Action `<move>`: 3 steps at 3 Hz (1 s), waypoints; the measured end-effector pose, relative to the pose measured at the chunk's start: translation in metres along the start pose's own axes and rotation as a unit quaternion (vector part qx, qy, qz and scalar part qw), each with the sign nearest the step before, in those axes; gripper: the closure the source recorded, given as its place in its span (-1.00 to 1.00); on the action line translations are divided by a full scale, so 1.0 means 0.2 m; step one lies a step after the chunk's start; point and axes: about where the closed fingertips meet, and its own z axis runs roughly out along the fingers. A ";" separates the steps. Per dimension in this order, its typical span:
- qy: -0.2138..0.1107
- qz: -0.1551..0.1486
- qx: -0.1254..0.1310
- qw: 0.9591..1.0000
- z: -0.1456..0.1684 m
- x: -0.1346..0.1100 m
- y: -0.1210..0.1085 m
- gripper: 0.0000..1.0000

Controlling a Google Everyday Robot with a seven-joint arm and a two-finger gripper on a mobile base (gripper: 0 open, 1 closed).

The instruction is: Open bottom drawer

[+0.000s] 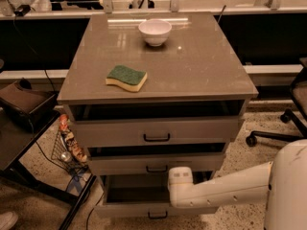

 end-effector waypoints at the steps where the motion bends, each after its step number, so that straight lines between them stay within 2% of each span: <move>1: 0.011 0.024 -0.028 0.999 0.18 0.16 -0.11 1.00; 2: 0.021 0.062 -0.080 0.995 0.31 0.30 -0.06 1.00; 3: 0.021 0.062 -0.080 0.995 0.31 0.30 -0.06 1.00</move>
Offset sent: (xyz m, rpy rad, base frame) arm 0.0523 -0.0940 -0.0701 -0.0135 0.2379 -0.2184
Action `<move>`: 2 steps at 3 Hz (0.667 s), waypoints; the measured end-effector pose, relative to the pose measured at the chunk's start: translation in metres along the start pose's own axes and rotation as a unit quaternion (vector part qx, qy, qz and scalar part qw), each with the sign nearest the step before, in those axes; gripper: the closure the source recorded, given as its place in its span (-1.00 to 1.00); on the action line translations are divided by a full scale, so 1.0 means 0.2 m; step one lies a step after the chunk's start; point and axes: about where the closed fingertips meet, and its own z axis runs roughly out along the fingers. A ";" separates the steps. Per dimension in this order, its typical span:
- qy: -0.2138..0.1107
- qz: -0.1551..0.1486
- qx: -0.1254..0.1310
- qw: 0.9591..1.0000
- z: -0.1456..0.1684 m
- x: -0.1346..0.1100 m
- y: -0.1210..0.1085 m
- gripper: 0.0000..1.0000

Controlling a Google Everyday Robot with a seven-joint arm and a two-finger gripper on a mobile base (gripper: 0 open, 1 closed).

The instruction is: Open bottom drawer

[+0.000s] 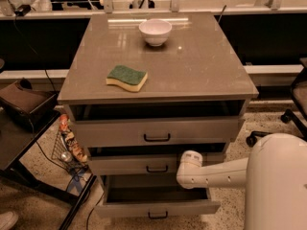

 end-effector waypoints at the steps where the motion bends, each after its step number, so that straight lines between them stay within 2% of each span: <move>1: -0.026 0.003 -0.009 1.000 0.09 0.04 0.06 1.00; 2: -0.056 -0.005 -0.008 0.998 0.23 0.10 0.09 1.00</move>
Offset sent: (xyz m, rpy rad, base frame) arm -0.0007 -0.0436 -0.0837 0.1791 0.0017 0.0895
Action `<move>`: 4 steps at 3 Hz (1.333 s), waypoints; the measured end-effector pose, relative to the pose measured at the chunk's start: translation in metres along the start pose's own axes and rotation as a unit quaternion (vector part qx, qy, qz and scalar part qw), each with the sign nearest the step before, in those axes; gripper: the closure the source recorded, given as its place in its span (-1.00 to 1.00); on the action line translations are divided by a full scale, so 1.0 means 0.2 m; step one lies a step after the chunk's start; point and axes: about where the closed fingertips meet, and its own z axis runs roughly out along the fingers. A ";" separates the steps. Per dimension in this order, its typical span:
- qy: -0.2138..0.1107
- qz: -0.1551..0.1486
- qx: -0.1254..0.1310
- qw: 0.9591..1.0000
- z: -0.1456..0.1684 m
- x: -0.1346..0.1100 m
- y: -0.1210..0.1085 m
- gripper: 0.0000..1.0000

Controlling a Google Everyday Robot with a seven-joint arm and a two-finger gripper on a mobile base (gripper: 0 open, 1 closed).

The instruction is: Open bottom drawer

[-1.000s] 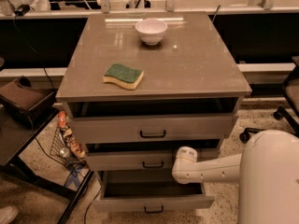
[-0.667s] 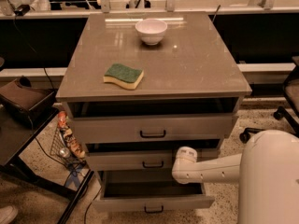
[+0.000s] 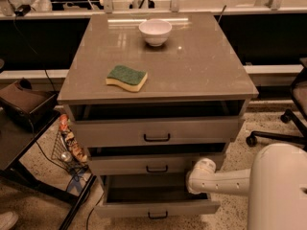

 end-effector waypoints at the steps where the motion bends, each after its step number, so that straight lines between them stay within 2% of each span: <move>1: -0.027 -0.012 0.011 0.999 0.12 0.05 -0.01 1.00; 2: -0.051 -0.032 0.014 0.998 0.22 0.03 0.02 1.00; 3: -0.051 -0.032 0.014 0.998 0.22 0.03 0.02 1.00; 4: -0.050 -0.021 -0.004 0.999 0.34 0.03 0.05 1.00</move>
Offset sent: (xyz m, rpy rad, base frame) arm 0.0123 -0.0021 -0.0653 0.1195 -0.0338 0.1326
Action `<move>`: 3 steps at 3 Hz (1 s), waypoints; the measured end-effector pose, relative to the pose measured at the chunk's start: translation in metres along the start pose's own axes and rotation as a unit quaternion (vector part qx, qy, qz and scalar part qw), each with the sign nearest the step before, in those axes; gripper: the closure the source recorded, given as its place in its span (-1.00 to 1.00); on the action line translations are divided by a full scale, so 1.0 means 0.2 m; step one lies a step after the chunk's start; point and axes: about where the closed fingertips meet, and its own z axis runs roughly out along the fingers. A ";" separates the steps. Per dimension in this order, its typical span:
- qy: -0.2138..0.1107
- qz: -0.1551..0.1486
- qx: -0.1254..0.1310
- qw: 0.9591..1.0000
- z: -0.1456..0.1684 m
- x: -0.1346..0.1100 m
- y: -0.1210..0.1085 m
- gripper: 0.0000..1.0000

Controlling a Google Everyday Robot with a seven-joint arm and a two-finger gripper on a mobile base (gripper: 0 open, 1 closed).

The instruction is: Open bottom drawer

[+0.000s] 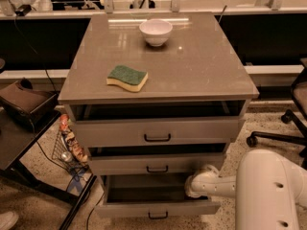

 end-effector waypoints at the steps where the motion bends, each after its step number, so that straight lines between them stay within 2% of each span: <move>1: -0.012 0.017 -0.013 1.000 0.10 0.01 0.06 1.00; 2: -0.021 0.018 -0.036 0.999 0.07 0.02 0.17 1.00; 3: -0.031 0.023 -0.074 0.997 -0.03 0.02 0.33 1.00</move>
Offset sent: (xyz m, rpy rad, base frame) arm -0.0363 -0.0041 -0.0217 0.0584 0.1061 -0.0035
